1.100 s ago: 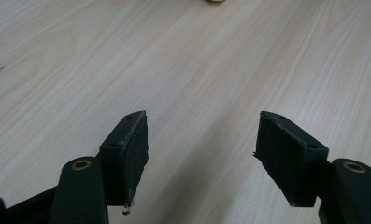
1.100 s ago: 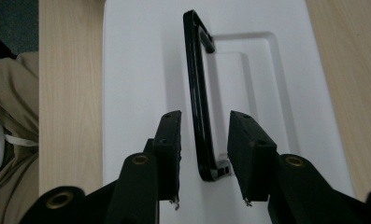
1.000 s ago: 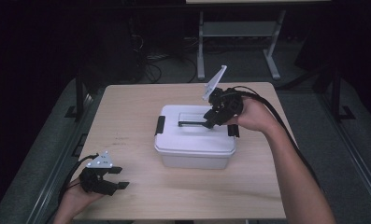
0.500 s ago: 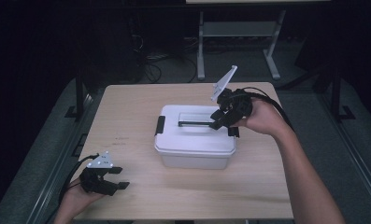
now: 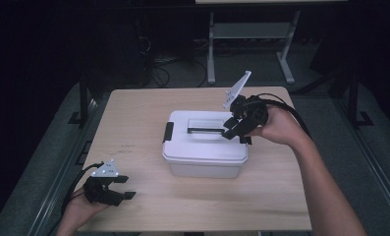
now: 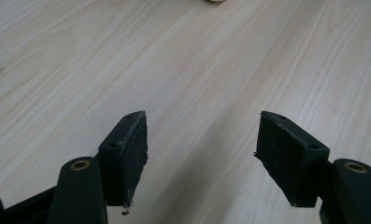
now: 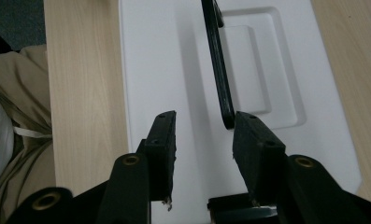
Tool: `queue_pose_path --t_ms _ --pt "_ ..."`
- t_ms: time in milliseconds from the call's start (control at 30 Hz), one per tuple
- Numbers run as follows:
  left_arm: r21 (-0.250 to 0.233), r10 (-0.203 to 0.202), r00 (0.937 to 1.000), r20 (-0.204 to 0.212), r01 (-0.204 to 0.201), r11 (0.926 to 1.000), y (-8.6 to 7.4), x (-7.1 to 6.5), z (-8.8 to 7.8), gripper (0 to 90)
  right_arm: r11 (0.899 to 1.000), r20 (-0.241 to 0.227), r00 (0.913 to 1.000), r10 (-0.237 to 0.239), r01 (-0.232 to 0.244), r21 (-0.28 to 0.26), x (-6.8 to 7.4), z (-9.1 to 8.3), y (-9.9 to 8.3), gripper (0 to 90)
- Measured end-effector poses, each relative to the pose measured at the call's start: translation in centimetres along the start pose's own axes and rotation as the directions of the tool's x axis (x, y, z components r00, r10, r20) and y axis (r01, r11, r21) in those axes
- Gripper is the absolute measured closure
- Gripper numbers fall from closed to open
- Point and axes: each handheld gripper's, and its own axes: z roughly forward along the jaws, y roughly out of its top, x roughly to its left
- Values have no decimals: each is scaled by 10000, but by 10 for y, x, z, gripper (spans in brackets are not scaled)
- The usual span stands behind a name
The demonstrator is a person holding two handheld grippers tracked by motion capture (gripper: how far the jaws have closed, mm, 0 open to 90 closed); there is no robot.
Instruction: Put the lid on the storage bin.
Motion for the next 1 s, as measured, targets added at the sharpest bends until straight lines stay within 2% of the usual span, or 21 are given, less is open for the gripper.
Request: queue_pose_path --t_ms 233,300,533,833,1000 --pt "25 41 10000 19 -41 10000 1 -1 0 328 10000 28 10000 45 -45 59 5 -4 -2 579" --pt "30 50 10000 11 -50 10000 1 -1 0 328 9999 10 10000 86 -86 -75 5 -4 -5 574" --pt "87 17 10000 22 -17 10000 1 -1 2 327 9989 19 9989 464 -464 -50 5 -2 -22 568" --pt "85 67 10000 -4 -67 9999 1 -1 1 326 9990 48 9990 443 -443 81 8 -2 -27 559" --pt "68 48 10000 -13 -47 10000 1 -1 1 325 9979 43 9979 653 -653 10 9 -3 -36 557"
